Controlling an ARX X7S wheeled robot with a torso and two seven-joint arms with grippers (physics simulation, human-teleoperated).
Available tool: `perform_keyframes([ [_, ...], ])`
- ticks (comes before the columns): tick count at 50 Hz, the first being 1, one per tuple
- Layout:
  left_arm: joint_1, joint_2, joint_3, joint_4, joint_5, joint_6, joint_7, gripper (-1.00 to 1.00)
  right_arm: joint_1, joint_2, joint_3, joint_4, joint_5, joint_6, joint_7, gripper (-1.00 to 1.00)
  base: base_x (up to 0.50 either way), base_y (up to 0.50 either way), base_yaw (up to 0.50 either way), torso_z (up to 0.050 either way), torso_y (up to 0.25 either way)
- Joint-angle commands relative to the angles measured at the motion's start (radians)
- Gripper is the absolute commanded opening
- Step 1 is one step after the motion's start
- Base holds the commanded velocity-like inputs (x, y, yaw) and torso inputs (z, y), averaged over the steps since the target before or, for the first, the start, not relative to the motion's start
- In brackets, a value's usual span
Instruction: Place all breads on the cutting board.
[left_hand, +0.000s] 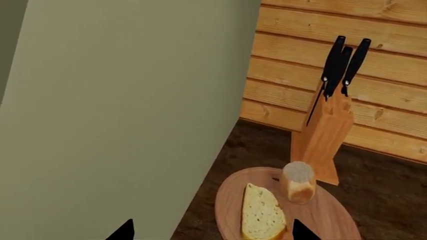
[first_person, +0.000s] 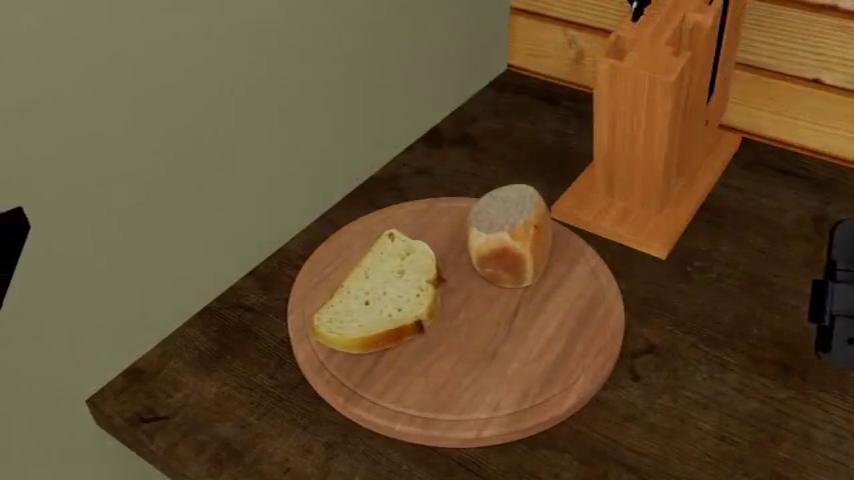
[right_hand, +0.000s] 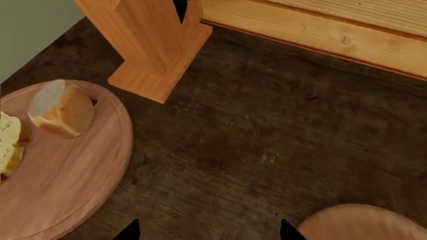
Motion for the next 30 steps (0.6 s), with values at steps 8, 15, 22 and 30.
perform_keyframes([
  [8,-0.005,0.040,0.004,-0.009,0.006,-0.011,-0.013,1.00,0.035,0.150,0.002,-0.025,0.019,0.124,0.089,1.00,0.00,0.00,0.00,0.000,0.000],
  [15,0.000,0.052,0.006,-0.014,0.015,-0.011,-0.011,1.00,0.044,0.183,0.009,-0.007,0.032,0.161,0.099,1.00,0.00,0.00,0.00,0.000,0.000],
  [22,0.006,0.050,0.005,-0.015,0.021,-0.009,-0.005,1.00,0.049,0.215,0.015,0.010,0.021,0.195,0.112,1.00,0.00,0.00,0.00,0.000,0.000],
  [30,0.014,0.044,0.003,-0.010,0.025,-0.004,-0.003,1.00,0.032,0.257,0.011,0.018,0.008,0.201,0.099,1.00,0.00,0.00,0.00,0.000,0.000],
])
